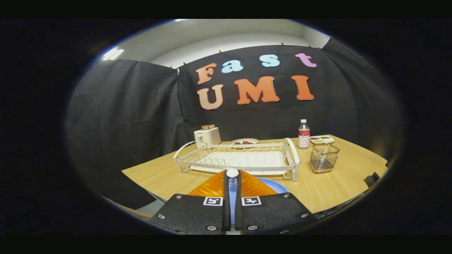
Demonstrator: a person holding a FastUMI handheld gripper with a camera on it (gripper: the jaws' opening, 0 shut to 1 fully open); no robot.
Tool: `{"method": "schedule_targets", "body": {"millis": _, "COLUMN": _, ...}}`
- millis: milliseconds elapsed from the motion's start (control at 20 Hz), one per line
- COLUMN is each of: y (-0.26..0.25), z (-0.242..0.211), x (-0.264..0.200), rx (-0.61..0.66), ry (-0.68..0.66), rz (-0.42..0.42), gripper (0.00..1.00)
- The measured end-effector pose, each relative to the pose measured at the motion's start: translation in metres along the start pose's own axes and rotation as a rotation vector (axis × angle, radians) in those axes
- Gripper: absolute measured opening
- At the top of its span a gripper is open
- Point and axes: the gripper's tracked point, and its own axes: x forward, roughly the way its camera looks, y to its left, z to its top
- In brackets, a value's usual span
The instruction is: Take the plate from the dish rack, then take the spoon from the basket and place it into the plate.
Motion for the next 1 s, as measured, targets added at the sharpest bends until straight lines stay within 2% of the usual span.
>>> {"method": "schedule_targets", "body": {"millis": 250, "y": -0.005, "z": -0.013, "x": 0.007, "rx": 0.002, "ry": 0.031, "rz": -0.011, "gripper": 0.05}}
{"method": "schedule_targets", "body": {"millis": 650, "y": -0.024, "z": -0.025, "x": 0.008, "rx": 0.005, "ry": 0.096, "rz": -0.063, "gripper": 0.15}}
{"method": "schedule_targets", "body": {"millis": 700, "y": -0.027, "z": -0.026, "x": 0.009, "rx": 0.0, "ry": 0.1, "rz": -0.068, "gripper": 0.17}}
{"method": "schedule_targets", "body": {"millis": 850, "y": -0.035, "z": -0.018, "x": 0.008, "rx": -0.007, "ry": 0.101, "rz": -0.079, "gripper": 0.41}}
{"method": "schedule_targets", "body": {"millis": 900, "y": -0.04, "z": -0.013, "x": 0.008, "rx": -0.009, "ry": 0.094, "rz": -0.088, "gripper": 0.42}}
{"method": "schedule_targets", "body": {"millis": 1000, "y": -0.052, "z": -0.004, "x": 0.006, "rx": -0.018, "ry": 0.08, "rz": -0.112, "gripper": 0.53}}
